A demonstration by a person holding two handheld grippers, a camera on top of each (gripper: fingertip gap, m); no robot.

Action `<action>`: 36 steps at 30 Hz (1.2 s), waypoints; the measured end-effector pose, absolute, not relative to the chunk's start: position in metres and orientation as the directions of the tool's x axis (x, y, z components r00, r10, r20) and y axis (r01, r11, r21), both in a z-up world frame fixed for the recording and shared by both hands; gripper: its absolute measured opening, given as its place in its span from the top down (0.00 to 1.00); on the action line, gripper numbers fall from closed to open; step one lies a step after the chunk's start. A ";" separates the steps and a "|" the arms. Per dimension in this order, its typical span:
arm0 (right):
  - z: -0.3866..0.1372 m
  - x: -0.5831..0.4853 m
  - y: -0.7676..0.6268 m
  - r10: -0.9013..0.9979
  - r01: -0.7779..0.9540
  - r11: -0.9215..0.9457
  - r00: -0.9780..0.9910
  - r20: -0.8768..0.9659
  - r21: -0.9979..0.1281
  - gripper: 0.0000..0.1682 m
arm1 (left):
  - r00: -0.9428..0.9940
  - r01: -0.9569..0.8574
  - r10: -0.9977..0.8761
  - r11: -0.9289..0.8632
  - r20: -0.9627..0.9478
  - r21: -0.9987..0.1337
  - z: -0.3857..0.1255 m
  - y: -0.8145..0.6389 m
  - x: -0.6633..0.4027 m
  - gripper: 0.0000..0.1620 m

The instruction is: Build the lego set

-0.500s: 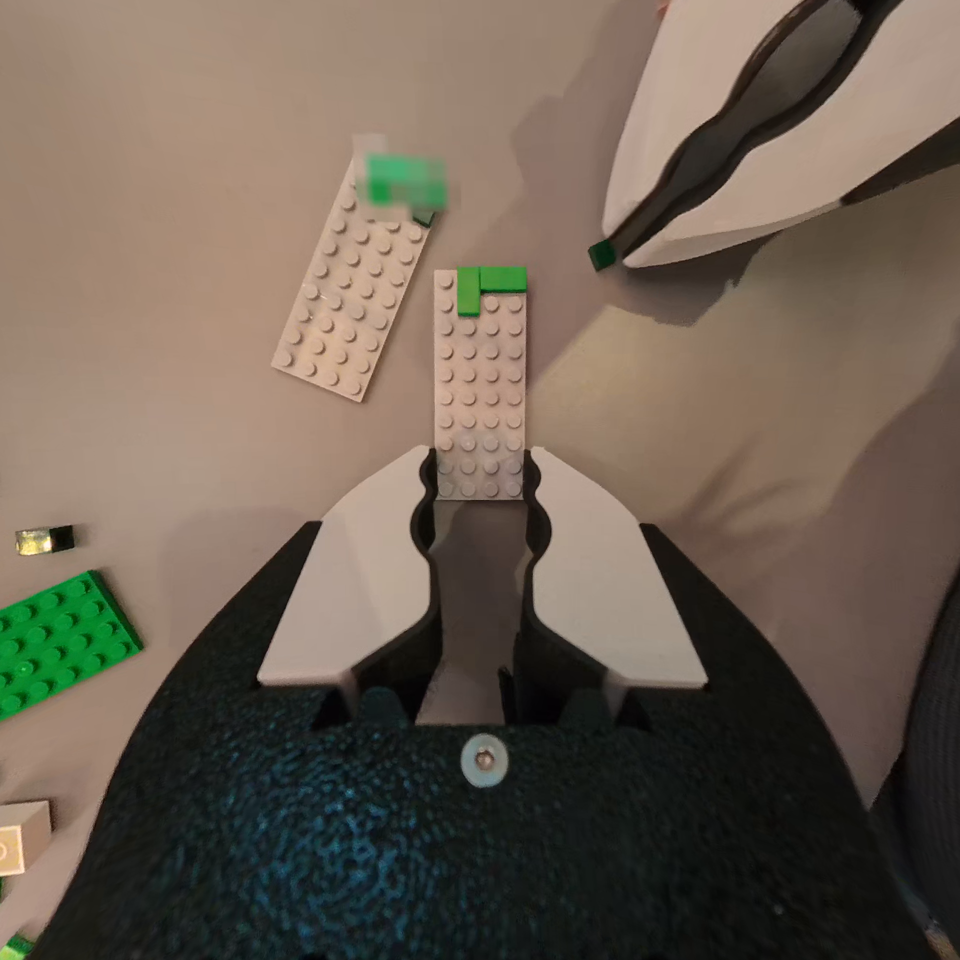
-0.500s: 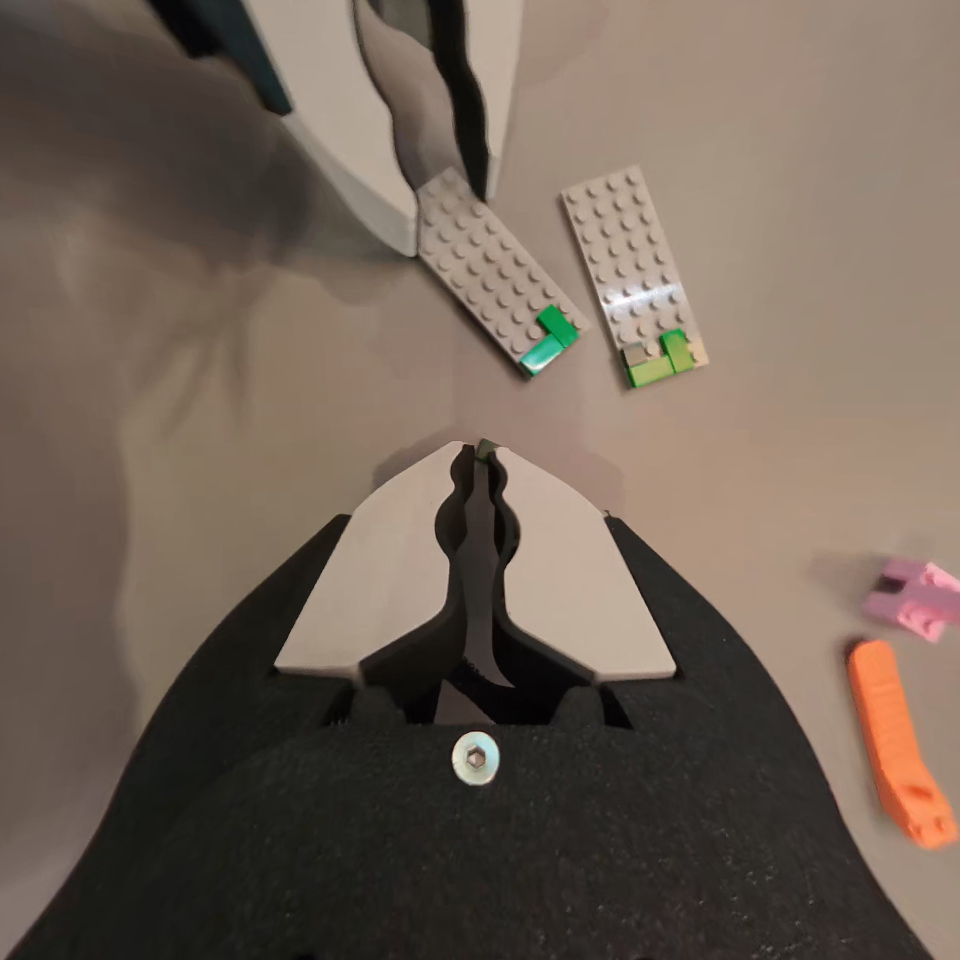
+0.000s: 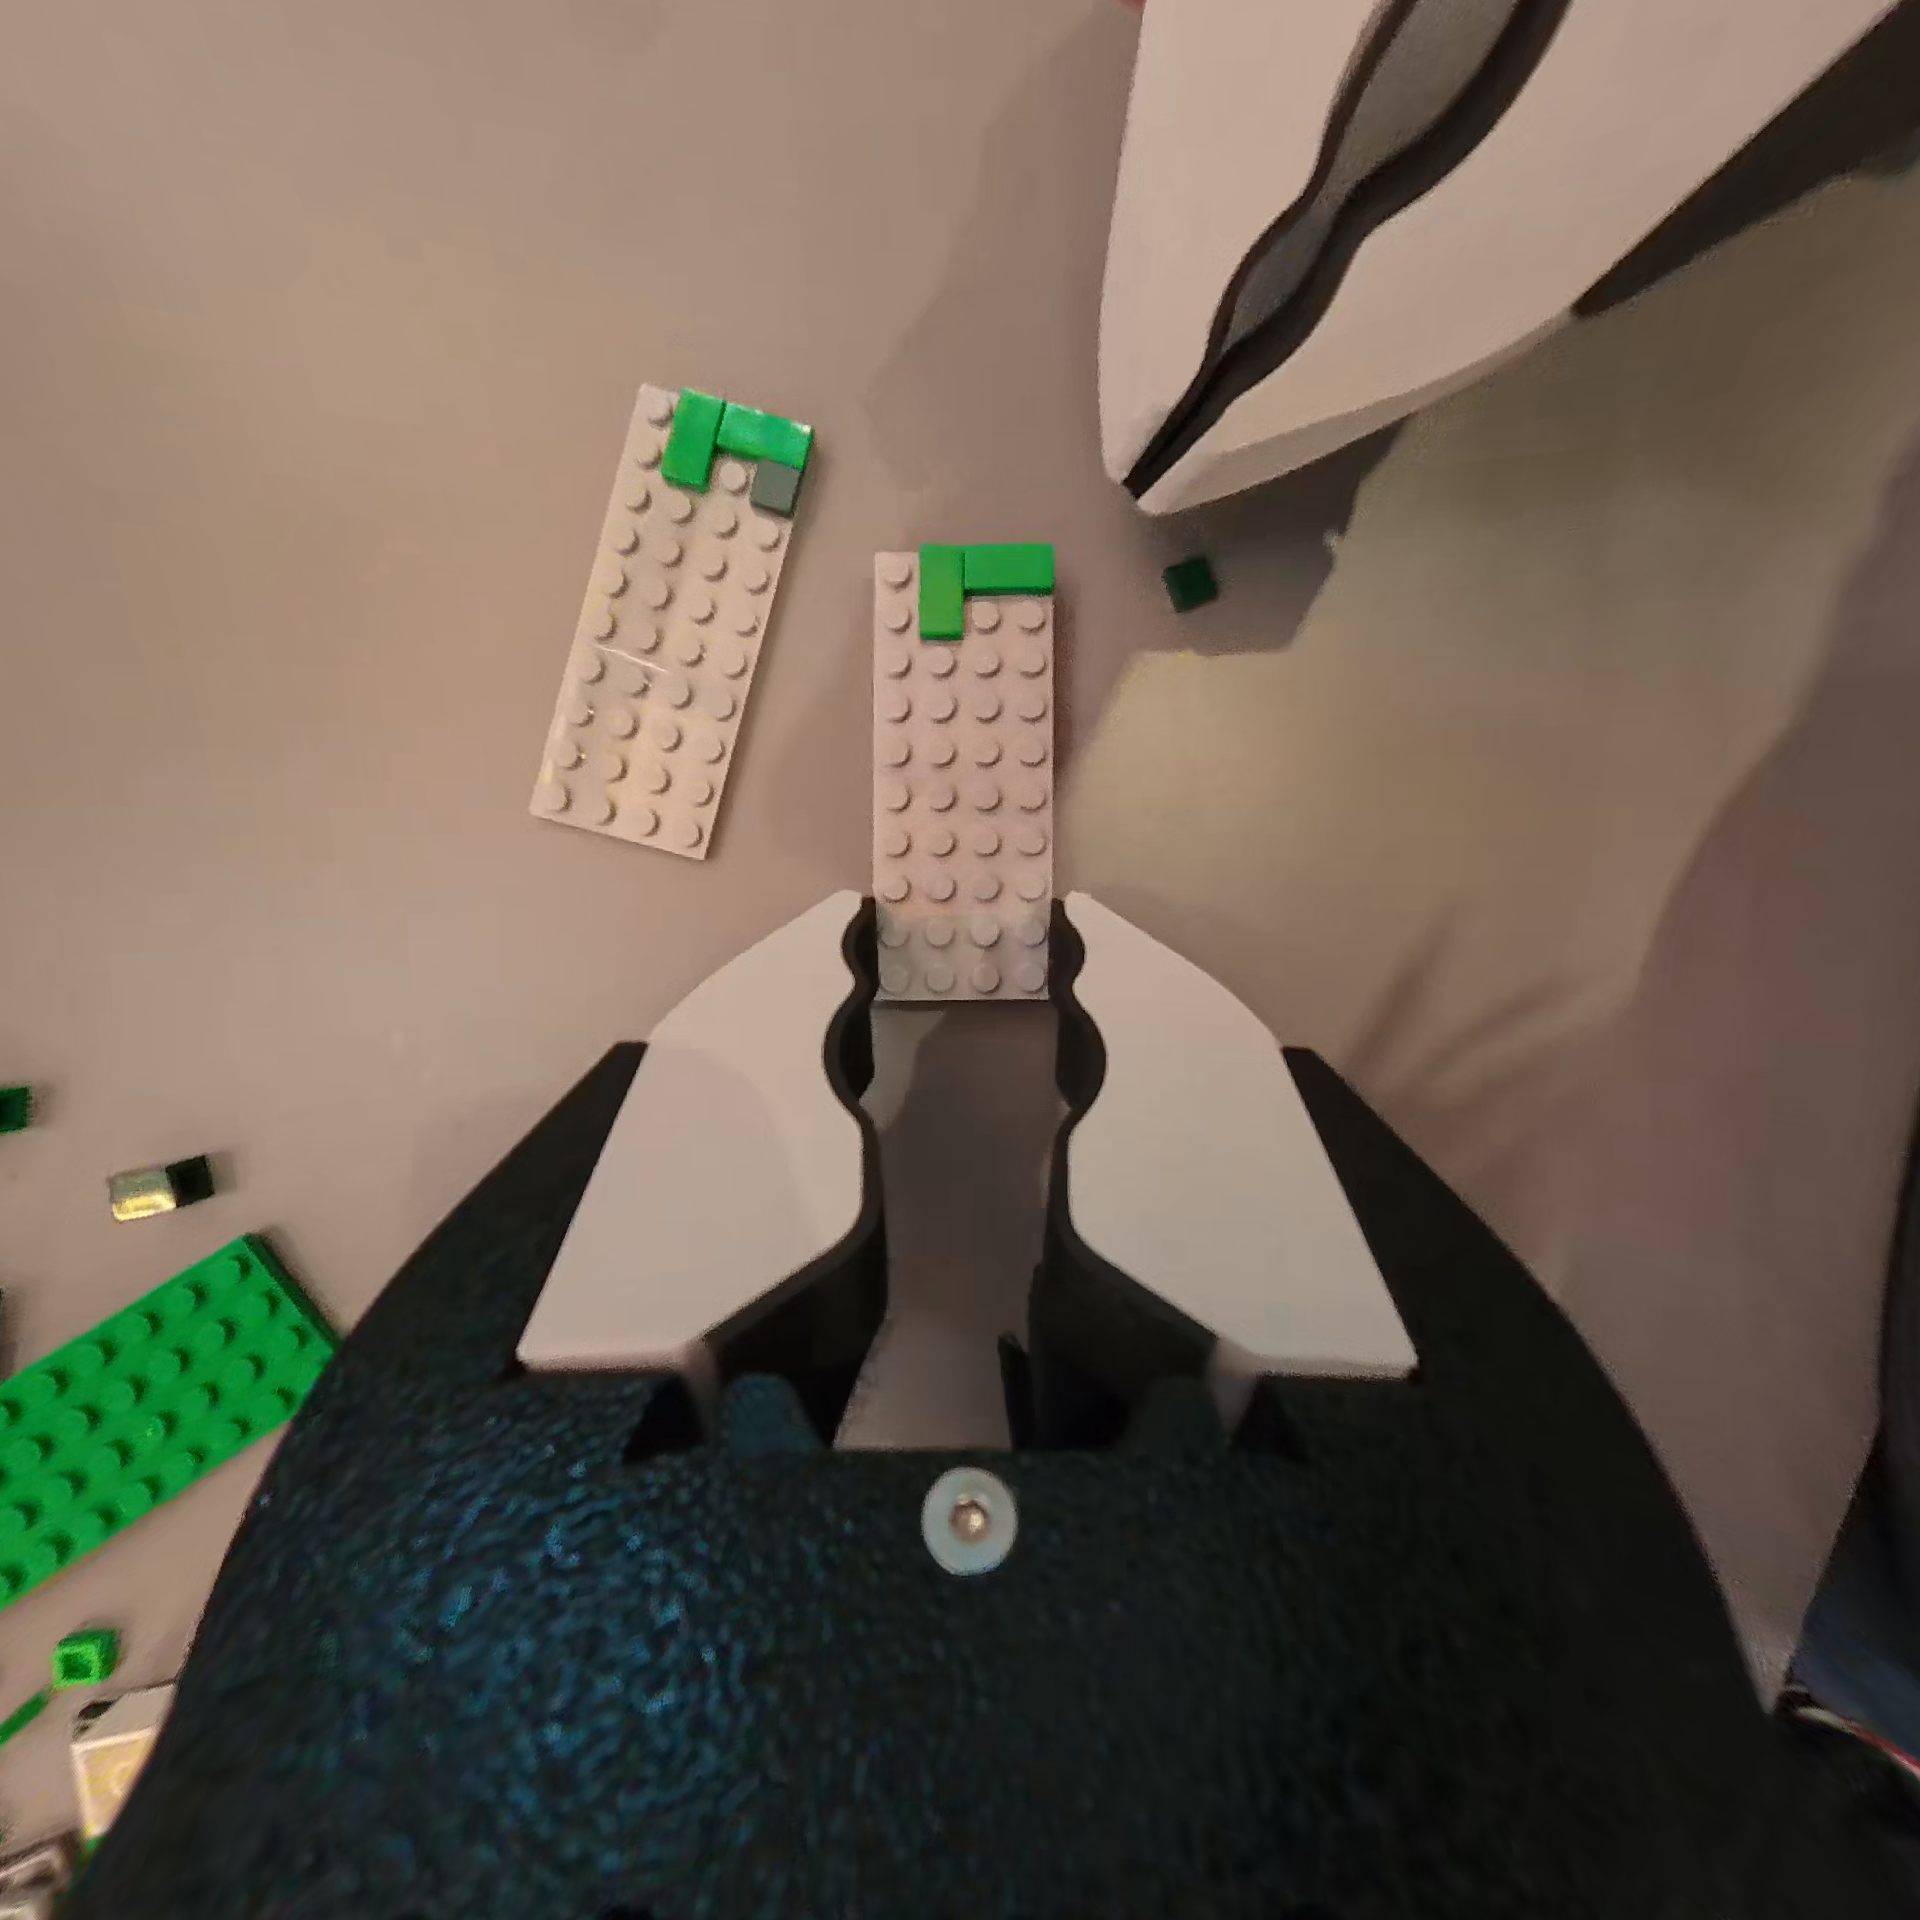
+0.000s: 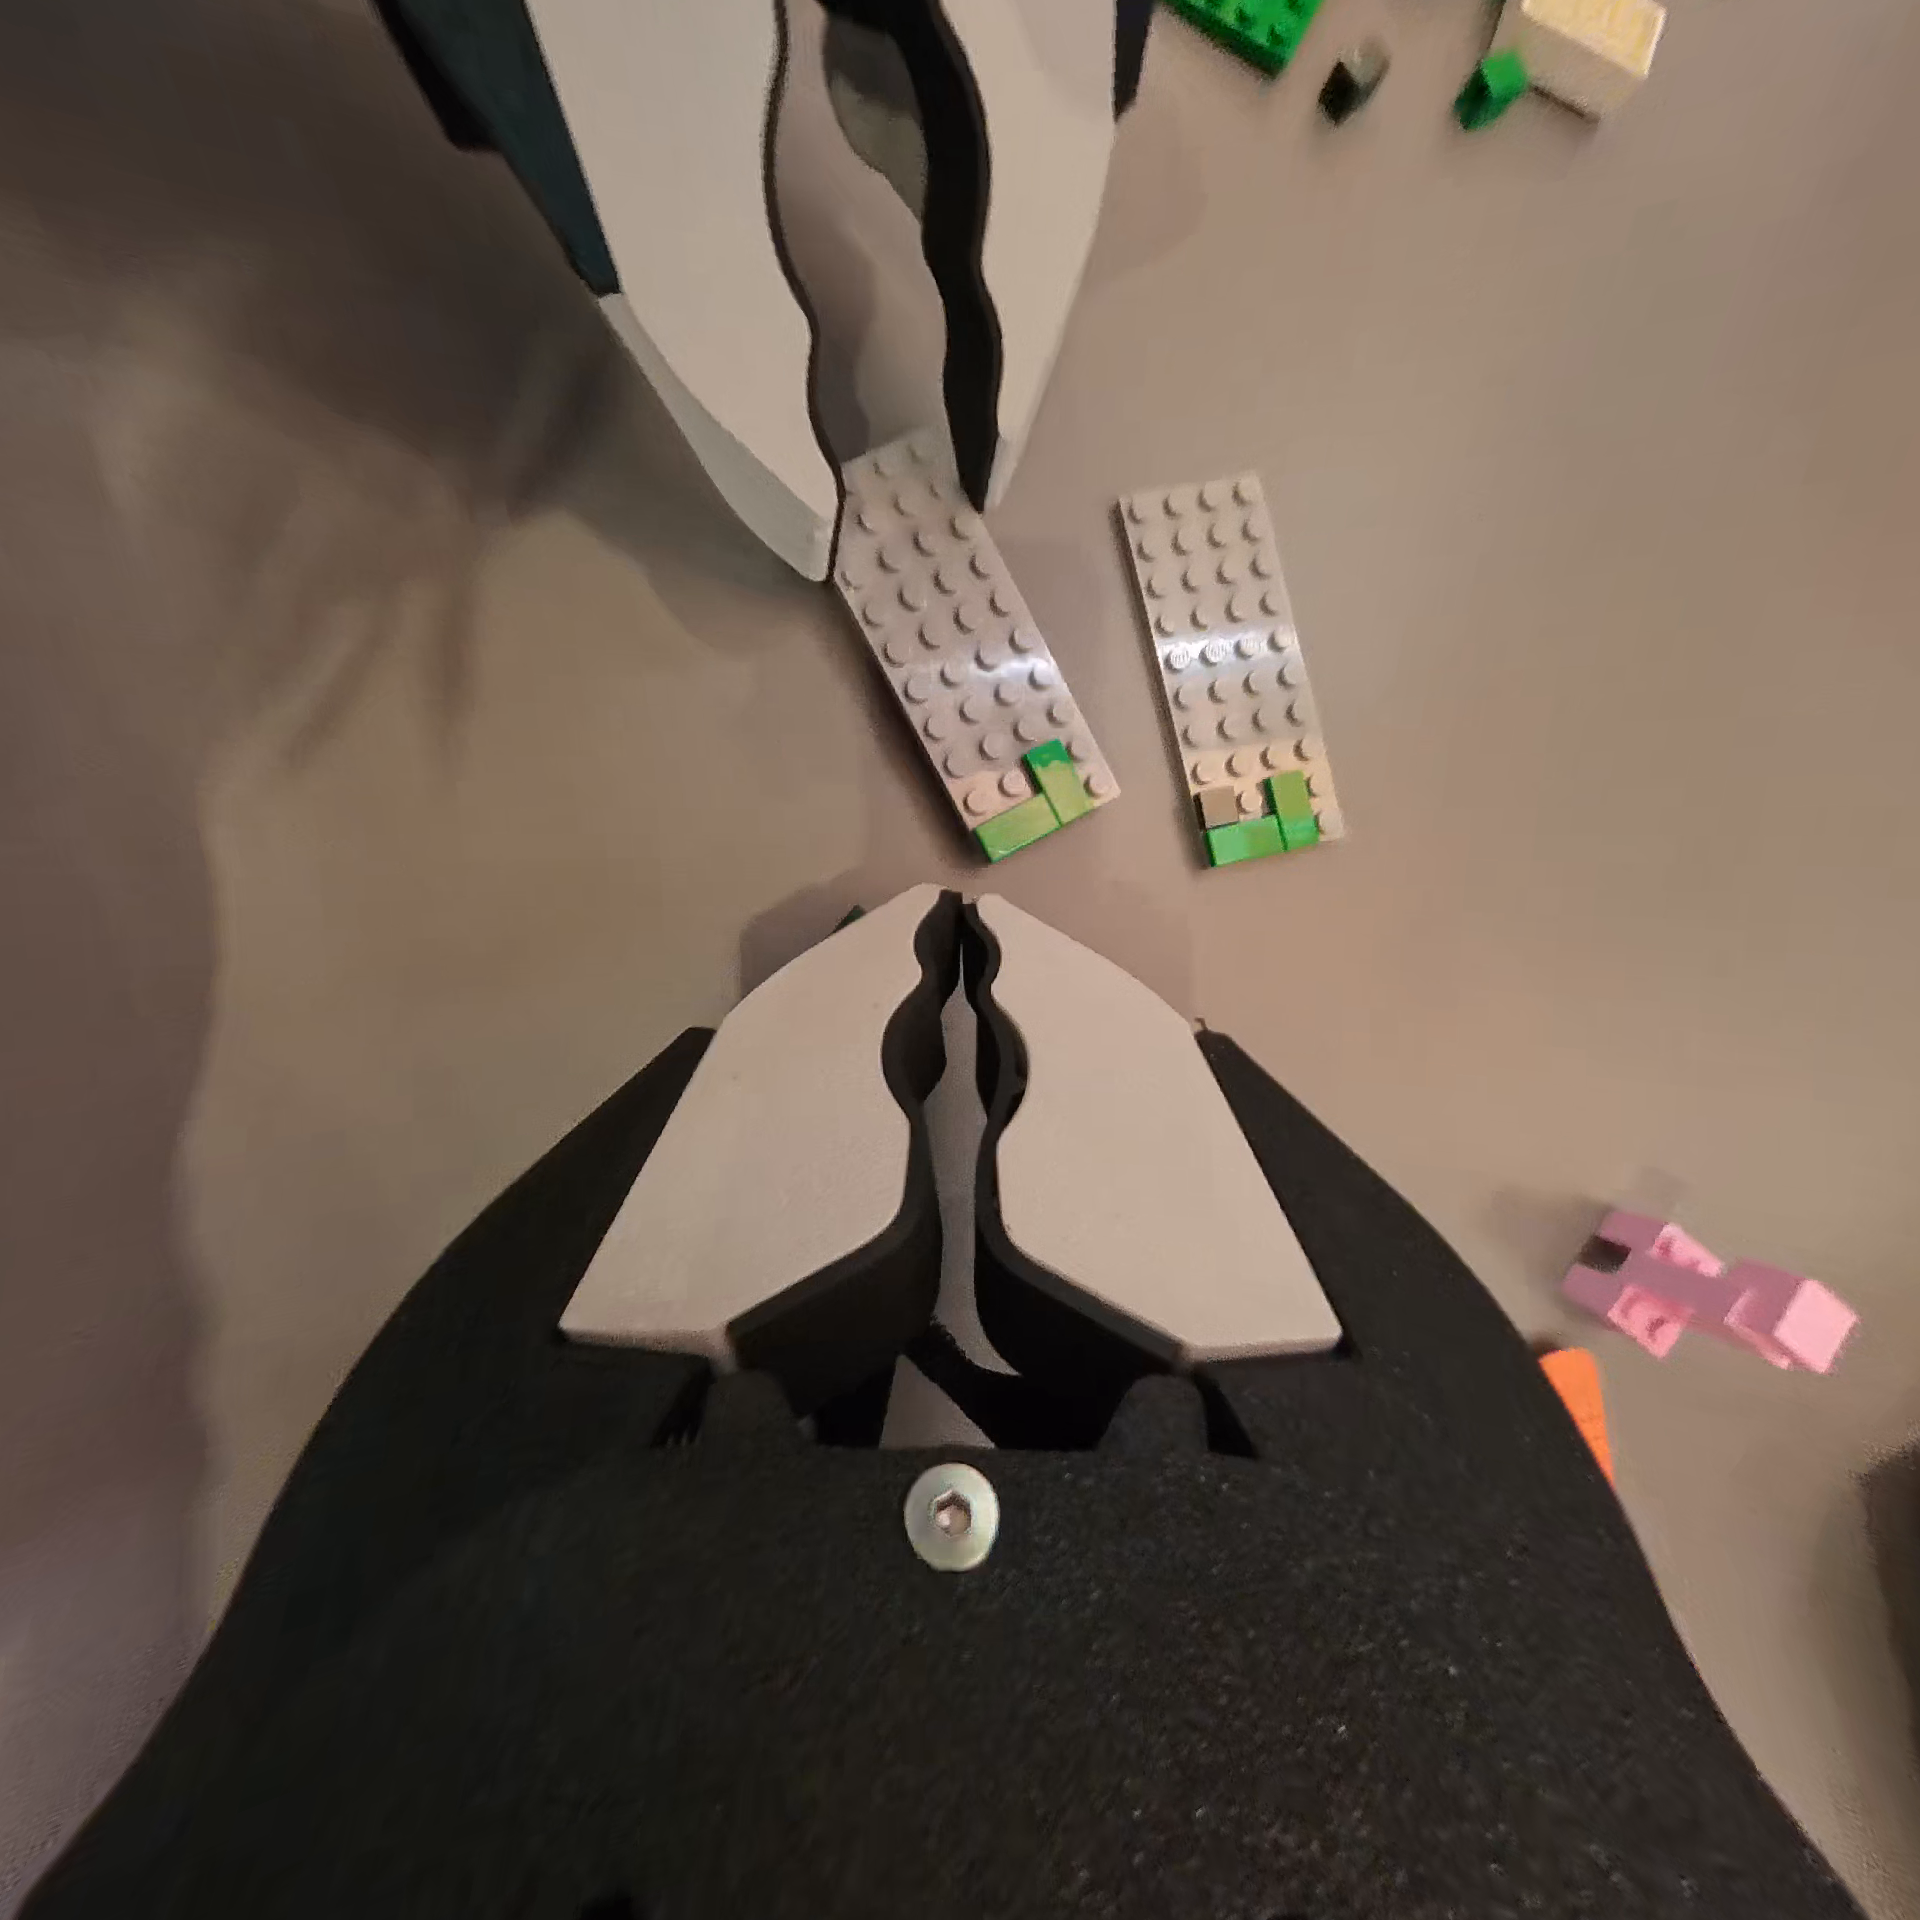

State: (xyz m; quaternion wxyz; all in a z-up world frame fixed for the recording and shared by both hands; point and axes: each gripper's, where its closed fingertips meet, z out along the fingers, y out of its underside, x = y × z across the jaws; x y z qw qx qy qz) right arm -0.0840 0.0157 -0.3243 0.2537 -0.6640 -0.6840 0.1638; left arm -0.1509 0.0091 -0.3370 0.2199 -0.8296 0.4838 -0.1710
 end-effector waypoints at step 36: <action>-0.310 -0.095 -0.004 0.983 0.812 0.012 0.097 0.154 -0.583 0.96 | 0.341 -0.783 -0.940 -0.277 -0.011 -0.557 -0.326 0.002 -0.151 0.81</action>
